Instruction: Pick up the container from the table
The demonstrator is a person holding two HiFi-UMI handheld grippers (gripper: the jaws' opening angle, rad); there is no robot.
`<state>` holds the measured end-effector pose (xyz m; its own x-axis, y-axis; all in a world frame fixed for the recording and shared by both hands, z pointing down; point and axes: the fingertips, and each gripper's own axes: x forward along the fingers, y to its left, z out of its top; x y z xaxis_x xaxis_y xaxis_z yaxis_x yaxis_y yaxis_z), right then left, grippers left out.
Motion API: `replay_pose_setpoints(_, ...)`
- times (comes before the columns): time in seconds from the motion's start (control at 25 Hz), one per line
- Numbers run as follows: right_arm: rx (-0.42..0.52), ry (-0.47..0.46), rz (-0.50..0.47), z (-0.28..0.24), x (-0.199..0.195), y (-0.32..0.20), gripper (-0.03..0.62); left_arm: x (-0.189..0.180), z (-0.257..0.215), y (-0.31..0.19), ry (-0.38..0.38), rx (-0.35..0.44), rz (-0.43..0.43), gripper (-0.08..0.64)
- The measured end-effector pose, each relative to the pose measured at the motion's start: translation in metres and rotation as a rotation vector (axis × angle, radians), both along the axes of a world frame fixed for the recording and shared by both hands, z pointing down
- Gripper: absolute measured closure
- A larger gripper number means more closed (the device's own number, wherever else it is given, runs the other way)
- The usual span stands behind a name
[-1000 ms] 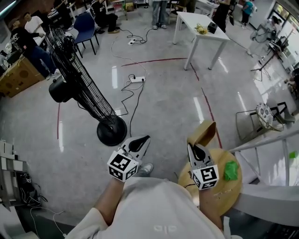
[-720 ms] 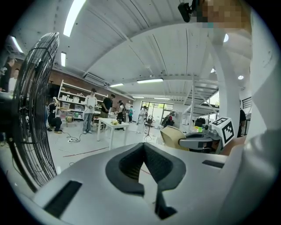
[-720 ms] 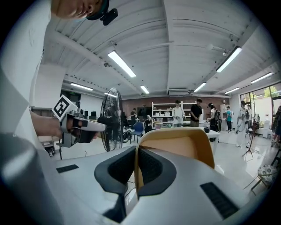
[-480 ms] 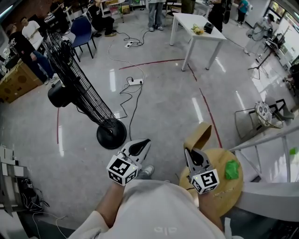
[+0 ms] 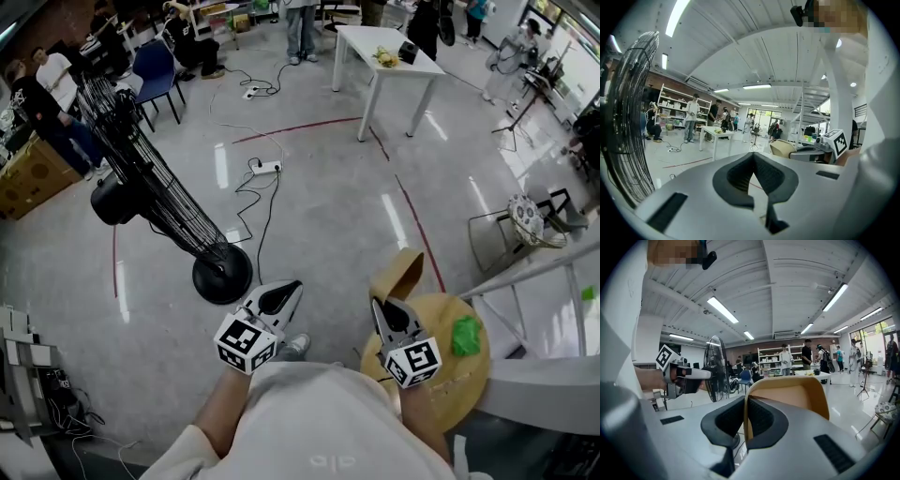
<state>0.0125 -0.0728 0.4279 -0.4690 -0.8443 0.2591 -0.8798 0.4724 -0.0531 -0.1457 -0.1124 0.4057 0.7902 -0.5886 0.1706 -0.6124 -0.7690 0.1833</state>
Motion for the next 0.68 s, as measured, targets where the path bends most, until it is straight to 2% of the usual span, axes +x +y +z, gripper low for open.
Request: replay_pose_setpoints(0.68,-0.01,0.006,0.007,0.007,0.009,0.003,0.558,0.012,0.003,0.001,-0.008,-0.005,0.009,0.545)
